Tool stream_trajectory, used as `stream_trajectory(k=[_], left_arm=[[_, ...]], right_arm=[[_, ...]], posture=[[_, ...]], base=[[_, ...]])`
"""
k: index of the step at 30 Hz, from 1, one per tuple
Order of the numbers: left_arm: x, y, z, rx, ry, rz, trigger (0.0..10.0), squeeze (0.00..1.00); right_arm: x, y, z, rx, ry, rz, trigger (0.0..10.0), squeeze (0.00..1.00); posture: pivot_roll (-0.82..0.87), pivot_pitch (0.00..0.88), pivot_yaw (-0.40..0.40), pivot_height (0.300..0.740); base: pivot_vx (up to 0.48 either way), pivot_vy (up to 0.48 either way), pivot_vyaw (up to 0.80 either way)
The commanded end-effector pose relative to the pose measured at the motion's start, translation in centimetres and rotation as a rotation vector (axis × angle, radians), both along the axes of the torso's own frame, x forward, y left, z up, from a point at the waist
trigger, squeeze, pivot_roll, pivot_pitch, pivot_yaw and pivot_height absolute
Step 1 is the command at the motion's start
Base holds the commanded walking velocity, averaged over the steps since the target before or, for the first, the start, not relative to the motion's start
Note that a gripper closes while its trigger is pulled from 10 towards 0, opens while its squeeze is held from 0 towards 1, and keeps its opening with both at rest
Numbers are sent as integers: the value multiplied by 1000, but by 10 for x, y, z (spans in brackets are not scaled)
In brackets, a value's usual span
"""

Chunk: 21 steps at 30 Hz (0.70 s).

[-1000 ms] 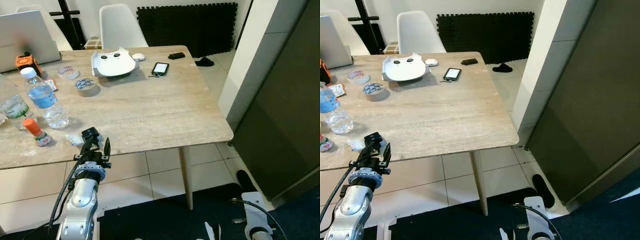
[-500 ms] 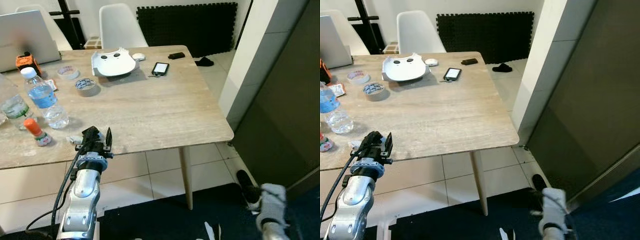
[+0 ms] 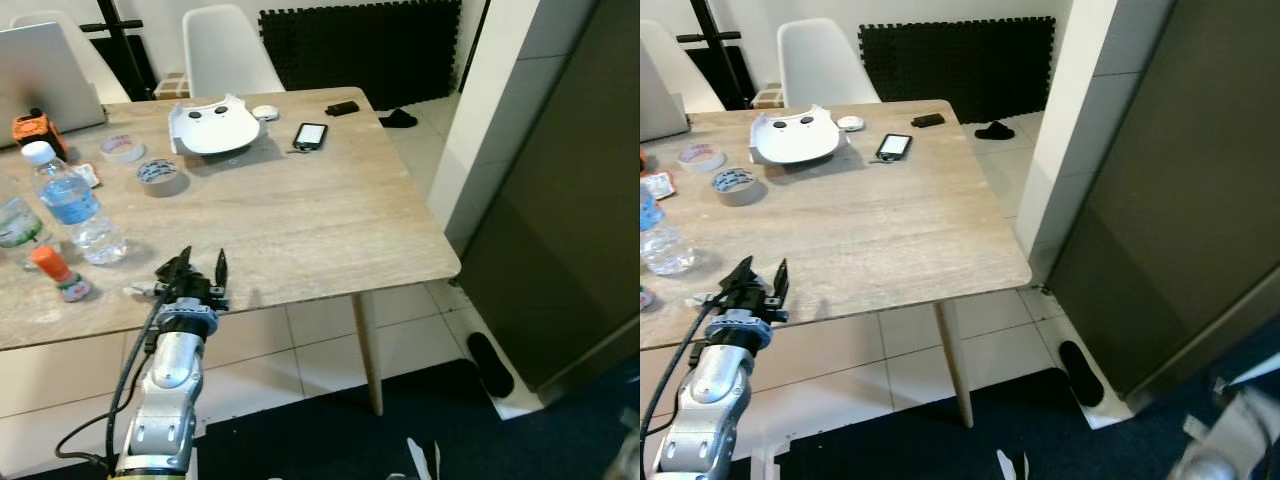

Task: Restocking fridge

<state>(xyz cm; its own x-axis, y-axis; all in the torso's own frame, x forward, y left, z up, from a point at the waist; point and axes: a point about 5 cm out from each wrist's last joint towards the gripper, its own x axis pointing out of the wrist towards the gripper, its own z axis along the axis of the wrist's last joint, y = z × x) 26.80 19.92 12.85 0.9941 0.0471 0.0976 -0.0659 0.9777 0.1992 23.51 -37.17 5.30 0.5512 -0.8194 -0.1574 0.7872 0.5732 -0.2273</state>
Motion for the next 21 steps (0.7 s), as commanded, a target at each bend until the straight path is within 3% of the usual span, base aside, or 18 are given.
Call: stream_trajectory(k=[1,2,3,5,8,11,13,14,18,19,21], left_arm=[[0,0,-4,1,21,1,10000,0],[0,0,-4,1,21,1,10000,0],[1,-1,-4,1,18,-1,10000,0],[2,-2,-3,0,14,-4,10000,0],[2,-3,-3,0,12,-4,10000,0],[6,-5,5,4,-16,-13,10000,0],[8,-6,10,15,-35,-19,10000,0],[8,-6,10,15,-35,-19,10000,0],[13,-9,22,39,-83,-31,10000,0],[13,-9,22,39,-83,-31,10000,0],[15,-11,28,32,-103,-34,10000,0]], right_arm=[[22,9,23,-83,-79,101,10000,0],[22,9,23,-83,-79,101,10000,0],[41,22,44,-120,-166,192,10000,0],[61,42,68,-153,-272,315,10000,0],[66,48,74,-155,-298,350,10000,0],[88,112,84,-108,-386,603,10000,4],[91,139,83,-57,-408,689,10000,0],[91,139,83,-57,-408,689,10000,0],[83,178,70,4,-382,784,10000,0],[83,178,70,4,-382,784,10000,0],[76,193,67,28,-379,809,10000,0]], posture=[[58,52,-34,740],[58,52,-34,740],[55,52,-36,740],[55,51,-36,740],[55,52,-36,740],[60,56,-36,740],[61,59,-38,740],[61,59,-38,740],[64,64,-48,740],[64,64,-48,740],[62,64,-50,740]], base=[[0,0,0],[0,0,0],[0,0,0],[0,0,0],[0,0,0],[0,0,0],[0,0,0],[0,0,0],[0,0,0],[0,0,0],[0,0,0]])
